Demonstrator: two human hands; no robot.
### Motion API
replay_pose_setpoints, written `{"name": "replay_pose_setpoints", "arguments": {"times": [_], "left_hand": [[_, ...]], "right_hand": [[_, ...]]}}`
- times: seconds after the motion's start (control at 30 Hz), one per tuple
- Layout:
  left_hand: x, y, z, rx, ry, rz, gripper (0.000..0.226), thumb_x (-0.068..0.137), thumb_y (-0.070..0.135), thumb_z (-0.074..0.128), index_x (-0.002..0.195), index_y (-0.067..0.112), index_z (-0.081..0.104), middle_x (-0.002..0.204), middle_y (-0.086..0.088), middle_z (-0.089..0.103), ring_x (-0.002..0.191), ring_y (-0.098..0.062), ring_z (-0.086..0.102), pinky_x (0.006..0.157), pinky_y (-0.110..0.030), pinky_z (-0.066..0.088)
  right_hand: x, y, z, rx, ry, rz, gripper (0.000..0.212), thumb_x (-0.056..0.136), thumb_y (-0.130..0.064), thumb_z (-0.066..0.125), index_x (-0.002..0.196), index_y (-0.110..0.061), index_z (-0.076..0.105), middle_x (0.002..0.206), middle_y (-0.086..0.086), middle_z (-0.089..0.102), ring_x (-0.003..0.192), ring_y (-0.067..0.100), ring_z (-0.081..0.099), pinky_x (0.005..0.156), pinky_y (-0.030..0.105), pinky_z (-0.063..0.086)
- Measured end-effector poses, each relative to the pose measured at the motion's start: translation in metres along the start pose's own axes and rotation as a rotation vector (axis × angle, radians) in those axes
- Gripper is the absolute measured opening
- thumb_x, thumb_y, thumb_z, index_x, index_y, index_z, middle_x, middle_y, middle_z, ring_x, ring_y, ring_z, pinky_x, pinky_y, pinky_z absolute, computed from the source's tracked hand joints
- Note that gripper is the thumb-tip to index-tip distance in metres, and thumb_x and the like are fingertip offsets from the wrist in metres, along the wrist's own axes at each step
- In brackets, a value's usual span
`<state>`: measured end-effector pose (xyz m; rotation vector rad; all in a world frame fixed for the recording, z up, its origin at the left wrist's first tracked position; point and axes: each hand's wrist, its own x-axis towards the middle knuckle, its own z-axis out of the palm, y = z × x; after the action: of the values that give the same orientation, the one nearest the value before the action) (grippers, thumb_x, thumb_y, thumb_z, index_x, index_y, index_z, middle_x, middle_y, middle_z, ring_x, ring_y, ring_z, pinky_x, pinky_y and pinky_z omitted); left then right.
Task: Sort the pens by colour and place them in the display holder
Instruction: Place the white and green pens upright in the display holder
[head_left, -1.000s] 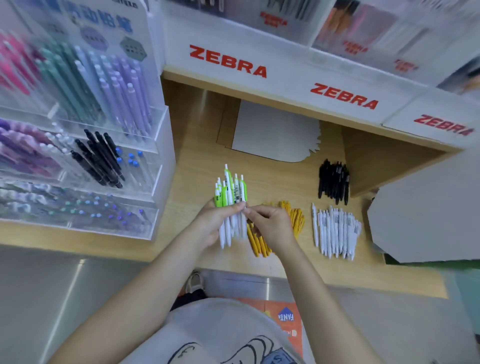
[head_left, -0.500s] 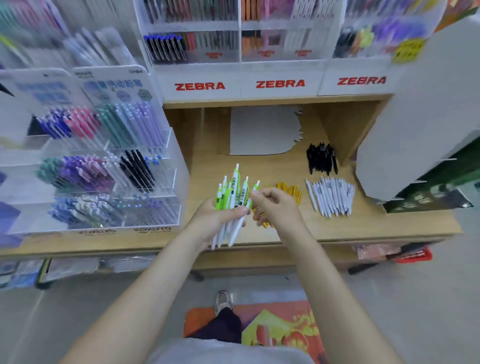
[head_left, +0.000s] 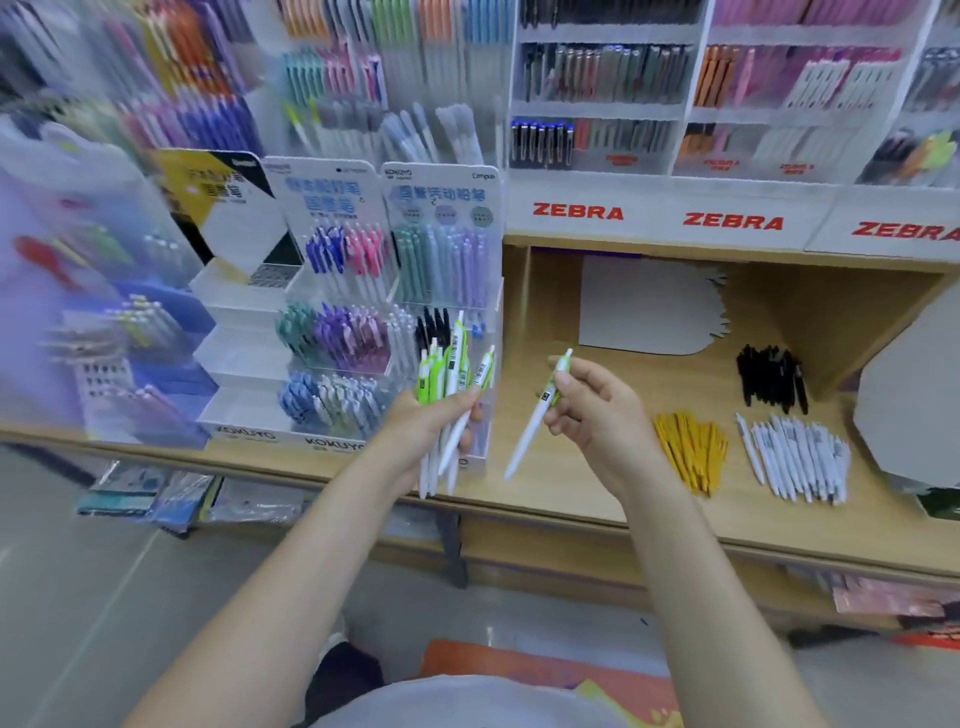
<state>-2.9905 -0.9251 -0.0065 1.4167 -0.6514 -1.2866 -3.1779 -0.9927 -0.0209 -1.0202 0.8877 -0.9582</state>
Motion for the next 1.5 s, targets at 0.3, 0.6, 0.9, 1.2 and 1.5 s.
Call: {"name": "replay_pose_setpoints", "arguments": {"times": [0.3, 0.6, 0.9, 1.2, 1.5], "left_hand": [[0.072, 0.044, -0.213, -0.108, 0.16, 0.07, 0.014, 0.092, 0.017, 0.067, 0.083, 0.007, 0.068, 0.06, -0.001, 0.07, 0.048, -0.013, 0.064, 0.048, -0.023, 0.054], [0.162, 0.082, -0.362, -0.093, 0.049, 0.019, 0.024, 0.094, 0.02, 0.066, 0.1, -0.004, 0.068, 0.068, -0.003, 0.072, 0.053, -0.015, 0.065, 0.053, -0.026, 0.054], [0.222, 0.093, -0.38, -0.133, -0.009, -0.052, 0.026, 0.091, 0.02, 0.07, 0.109, 0.002, 0.066, 0.092, -0.007, 0.077, 0.067, -0.02, 0.072, 0.059, -0.028, 0.055], [0.26, 0.104, -0.363, -0.095, -0.066, -0.041, 0.025, 0.089, 0.021, 0.071, 0.107, 0.004, 0.067, 0.093, -0.009, 0.077, 0.066, -0.022, 0.07, 0.062, -0.03, 0.054], [0.267, 0.1, -0.354, -0.118, -0.056, -0.063, 0.023, 0.09, 0.019, 0.07, 0.106, 0.002, 0.067, 0.094, -0.011, 0.076, 0.064, -0.021, 0.07, 0.06, -0.029, 0.055]], "right_hand": [[0.103, 0.037, 0.202, -0.166, 0.05, -0.052, 0.013, 0.102, -0.022, 0.051, 0.096, -0.012, 0.058, 0.067, 0.013, 0.056, 0.059, 0.026, 0.063, 0.057, 0.032, 0.054], [0.176, 0.052, 0.356, -0.246, 0.185, -0.212, 0.009, 0.1, -0.009, 0.052, 0.105, -0.01, 0.06, 0.085, 0.003, 0.069, 0.075, 0.022, 0.071, 0.059, 0.028, 0.056], [0.235, 0.035, 0.378, -0.538, 0.372, -0.452, 0.014, 0.095, -0.014, 0.063, 0.1, -0.026, 0.068, 0.089, -0.008, 0.07, 0.085, 0.01, 0.067, 0.079, 0.031, 0.054], [0.278, 0.045, 0.353, -0.941, 0.383, -0.573, 0.014, 0.088, -0.026, 0.069, 0.101, -0.027, 0.072, 0.088, -0.003, 0.068, 0.086, 0.021, 0.058, 0.09, 0.051, 0.046], [0.288, 0.048, 0.352, -0.948, 0.352, -0.585, 0.016, 0.085, -0.029, 0.068, 0.1, -0.026, 0.074, 0.082, -0.005, 0.064, 0.088, 0.026, 0.058, 0.083, 0.054, 0.047]]}}
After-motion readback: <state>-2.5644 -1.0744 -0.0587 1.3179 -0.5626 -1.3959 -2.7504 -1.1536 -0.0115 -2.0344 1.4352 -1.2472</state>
